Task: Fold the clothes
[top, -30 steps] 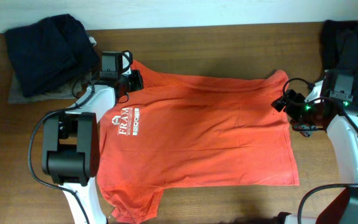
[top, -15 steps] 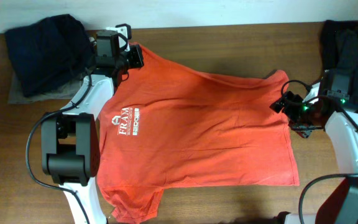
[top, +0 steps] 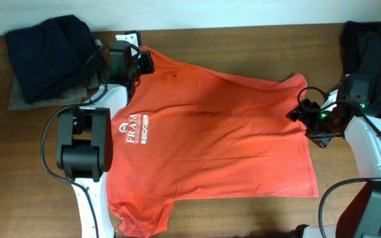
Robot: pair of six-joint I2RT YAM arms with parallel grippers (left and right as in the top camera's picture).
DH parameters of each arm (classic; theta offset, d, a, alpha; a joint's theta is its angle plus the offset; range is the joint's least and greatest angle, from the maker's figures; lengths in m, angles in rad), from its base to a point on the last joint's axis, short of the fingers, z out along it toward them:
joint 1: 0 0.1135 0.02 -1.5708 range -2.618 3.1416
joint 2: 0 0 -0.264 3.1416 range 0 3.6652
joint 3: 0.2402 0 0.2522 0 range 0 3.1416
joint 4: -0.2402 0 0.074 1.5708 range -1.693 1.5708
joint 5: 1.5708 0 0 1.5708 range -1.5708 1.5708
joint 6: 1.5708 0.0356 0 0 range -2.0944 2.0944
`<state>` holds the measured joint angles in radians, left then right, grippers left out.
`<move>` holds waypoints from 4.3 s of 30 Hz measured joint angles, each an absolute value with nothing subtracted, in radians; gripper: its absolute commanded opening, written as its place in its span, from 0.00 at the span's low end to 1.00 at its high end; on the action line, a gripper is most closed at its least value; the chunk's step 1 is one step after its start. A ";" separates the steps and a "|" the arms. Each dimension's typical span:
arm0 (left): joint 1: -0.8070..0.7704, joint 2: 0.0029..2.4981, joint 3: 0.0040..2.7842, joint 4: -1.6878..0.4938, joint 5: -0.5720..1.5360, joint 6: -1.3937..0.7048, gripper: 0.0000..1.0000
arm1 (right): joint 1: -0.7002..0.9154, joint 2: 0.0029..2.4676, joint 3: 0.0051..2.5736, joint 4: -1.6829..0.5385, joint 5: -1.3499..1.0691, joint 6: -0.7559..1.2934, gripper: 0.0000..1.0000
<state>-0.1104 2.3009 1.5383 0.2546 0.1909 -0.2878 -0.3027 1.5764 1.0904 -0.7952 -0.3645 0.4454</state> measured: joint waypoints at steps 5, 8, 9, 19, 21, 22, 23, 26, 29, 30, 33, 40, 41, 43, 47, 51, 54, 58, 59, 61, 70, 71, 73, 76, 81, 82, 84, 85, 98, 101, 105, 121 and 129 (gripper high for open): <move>-0.111 2.303 1.538 0.325 0.070 -0.288 0.05 | -0.250 1.576 1.090 -0.775 -0.364 0.445 0.85; -0.111 2.303 1.538 0.379 0.022 -0.288 0.05 | -0.202 1.577 1.090 -0.718 -0.337 0.445 0.52; -0.111 2.303 1.538 0.383 0.017 -0.288 0.05 | -0.192 1.576 1.090 -0.691 -0.326 0.449 0.32; -0.111 2.305 1.538 0.361 -0.006 -0.288 0.04 | -0.111 1.586 1.093 -0.307 -0.217 0.445 0.04; -0.111 2.305 1.538 0.372 -0.006 -0.288 0.04 | -0.102 1.620 1.094 -0.256 -0.194 0.445 0.04; -0.111 2.306 1.538 0.389 -0.007 -0.288 0.04 | -0.099 1.644 1.094 -0.237 -0.186 0.445 0.04; -0.111 2.306 1.538 0.392 -0.008 -0.288 0.04 | -0.098 1.686 1.094 -0.208 -0.178 0.444 0.04; -0.111 2.306 1.538 0.417 -0.009 -0.289 0.04 | -0.097 1.768 1.094 -0.135 -0.168 0.445 0.04; -0.111 2.306 1.538 0.410 -0.012 -0.291 0.04 | -0.097 1.817 1.094 -0.051 -0.161 0.444 0.04; -0.111 2.306 1.538 0.409 -0.012 -0.291 0.04 | -0.097 1.827 1.093 -0.019 -0.161 0.444 0.04; -0.112 2.306 1.539 0.390 -0.012 -0.292 0.04 | -0.097 1.848 1.095 0.086 -0.151 0.446 0.04; -0.116 2.307 1.539 0.325 -0.016 -0.292 0.04 | -0.097 1.992 1.317 -0.206 -0.096 0.437 0.04; -0.117 2.307 1.539 0.319 -0.016 -0.292 0.04 | -0.097 2.013 1.365 -0.268 -0.082 0.433 0.04; -0.117 2.307 1.539 0.306 -0.016 -0.292 0.04 | -0.097 2.046 1.461 -0.362 -0.052 0.415 0.04; -0.117 2.308 1.539 0.295 -0.016 -0.292 0.04 | -0.097 2.050 1.557 -0.434 -0.023 0.392 0.04; -0.117 2.308 1.539 0.295 -0.016 -0.292 0.04 | -0.097 2.051 1.576 -0.435 -0.015 0.385 0.04; -0.117 2.309 1.539 0.295 -0.016 -0.292 0.04 | -0.097 2.088 1.578 -0.426 -0.016 0.384 0.04; -0.117 2.312 1.539 0.295 -0.016 -0.292 0.04 | -0.097 2.142 1.578 -0.416 -0.019 0.384 0.04; -0.117 2.312 1.539 0.295 -0.016 -0.292 0.04 | -0.097 2.149 1.578 -0.411 -0.019 0.384 0.04; -0.117 2.313 1.539 0.295 -0.016 -0.292 0.04 | -0.097 2.150 1.578 -0.400 -0.019 0.384 0.04; -0.117 2.314 1.539 0.294 -0.016 -0.292 0.04 | -0.097 2.177 1.579 -0.340 -0.023 0.382 0.04; -0.117 2.314 1.539 0.291 -0.016 -0.292 0.04 | -0.097 2.188 1.579 -0.338 -0.025 0.381 0.04; -0.117 2.314 1.539 0.281 -0.016 -0.292 0.04 | -0.097 2.205 1.579 -0.335 -0.027 0.382 0.04; -0.117 2.314 1.539 0.270 -0.016 -0.292 0.04 | -0.097 2.214 1.579 -0.336 -0.027 0.381 0.04; -0.117 2.314 1.539 0.270 -0.016 -0.292 0.04 | -0.097 2.214 1.579 -0.341 -0.031 0.382 0.04; -0.117 2.314 1.539 0.270 -0.016 -0.292 0.04 | -0.097 2.215 1.579 -0.341 -0.032 0.382 0.04; -0.117 2.314 1.539 0.273 -0.016 -0.292 0.04 | -0.097 2.220 1.579 -0.340 -0.036 0.385 0.04; -0.117 2.314 1.539 0.274 -0.016 -0.292 0.04 | -0.097 2.226 1.579 -0.338 -0.039 0.386 0.04; -0.122 2.350 1.541 0.431 -0.016 -0.295 0.03 | -0.097 2.279 1.581 -0.213 -0.069 0.393 0.04; -0.123 2.399 1.541 0.494 -0.016 -0.299 0.01 | -0.097 2.279 1.581 -0.183 -0.069 0.393 0.04; -0.125 2.466 1.541 0.566 -0.020 -0.300 0.01 | -0.097 2.279 1.581 -0.171 -0.056 0.392 0.04; -0.128 2.486 1.542 0.620 -0.088 -0.303 0.01 | -0.097 2.323 1.605 -0.143 -0.046 0.393 0.04; -0.130 2.520 1.610 0.622 -0.092 -0.303 0.01 | -0.097 2.343 1.608 -0.076 -0.045 0.393 0.18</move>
<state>-0.1295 2.5198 1.6096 0.6216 -0.0917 -0.3035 -0.0971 2.3432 1.6081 -0.0761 -0.0452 0.3927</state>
